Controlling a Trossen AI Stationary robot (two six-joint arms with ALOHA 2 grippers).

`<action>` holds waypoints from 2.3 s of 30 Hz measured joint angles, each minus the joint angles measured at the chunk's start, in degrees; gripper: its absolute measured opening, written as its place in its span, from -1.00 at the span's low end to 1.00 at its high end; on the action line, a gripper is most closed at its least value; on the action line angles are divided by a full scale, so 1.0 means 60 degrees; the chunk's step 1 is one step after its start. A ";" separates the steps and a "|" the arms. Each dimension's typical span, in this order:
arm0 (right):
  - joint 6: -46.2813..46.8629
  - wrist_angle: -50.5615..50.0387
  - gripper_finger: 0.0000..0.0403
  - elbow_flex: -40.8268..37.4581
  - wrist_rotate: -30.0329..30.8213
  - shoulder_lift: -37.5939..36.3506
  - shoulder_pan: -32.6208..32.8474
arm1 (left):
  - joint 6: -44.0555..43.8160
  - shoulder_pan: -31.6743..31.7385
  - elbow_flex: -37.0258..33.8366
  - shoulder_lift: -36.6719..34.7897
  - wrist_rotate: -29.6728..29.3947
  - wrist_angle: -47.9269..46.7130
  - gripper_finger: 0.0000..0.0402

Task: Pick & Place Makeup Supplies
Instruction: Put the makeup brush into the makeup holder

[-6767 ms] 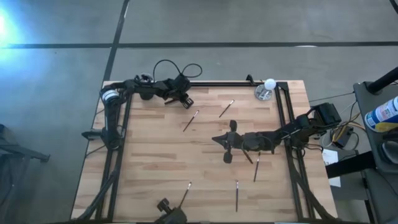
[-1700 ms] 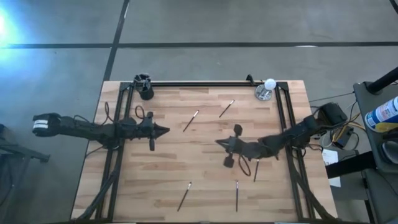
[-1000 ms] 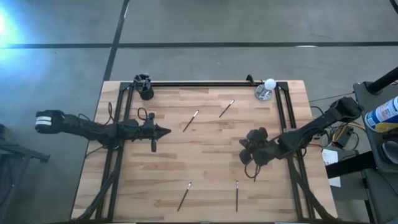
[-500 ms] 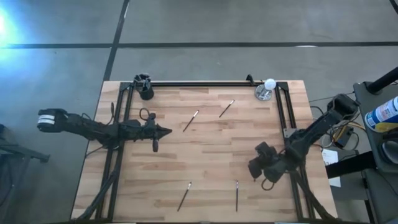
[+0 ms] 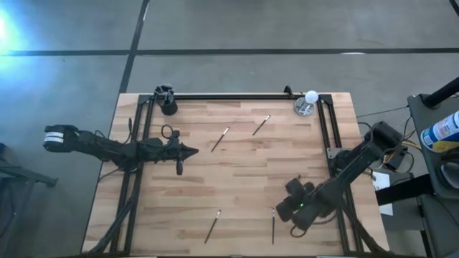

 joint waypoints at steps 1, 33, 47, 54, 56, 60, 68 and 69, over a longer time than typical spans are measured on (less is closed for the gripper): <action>0.0004 -0.0051 -0.89 0.0229 -0.0064 0.0305 0.0000 | 0.0000 0.0000 0.0000 0.0000 0.0000 -0.0004 -1.00; -0.1566 0.0391 -0.49 0.2257 -0.2356 0.3468 -0.0884 | -0.0015 0.0004 0.0007 0.0022 -0.0004 -0.0007 -1.00; -0.3719 -0.0056 -0.86 0.2365 -0.2844 0.3639 -0.1341 | -0.0932 0.0006 0.0486 0.0044 -0.0465 -0.0668 -0.89; -0.5433 0.0314 -0.89 0.2225 -0.2595 0.3623 -0.1477 | -0.1251 0.0000 0.0605 0.0044 -0.0953 -0.0809 -0.54; -0.5879 0.0584 -0.89 0.2160 -0.2381 0.3625 -0.1475 | -0.1268 0.0000 0.0605 0.0044 -0.1060 -0.0681 -0.44; -0.6418 0.1087 -0.89 0.2072 -0.1649 0.3641 -0.1475 | -0.1271 -0.0011 0.0605 0.0044 -0.1050 0.0036 -0.34; -0.7895 0.2847 -0.89 0.1810 0.0136 0.3527 -0.1558 | -0.1157 -0.0122 0.0605 0.0051 -0.0516 0.1450 -0.33; -0.8114 0.3109 -0.89 0.1739 0.0276 0.3460 -0.1583 | -0.1155 -0.0148 0.0605 0.0051 -0.0440 0.1585 -0.33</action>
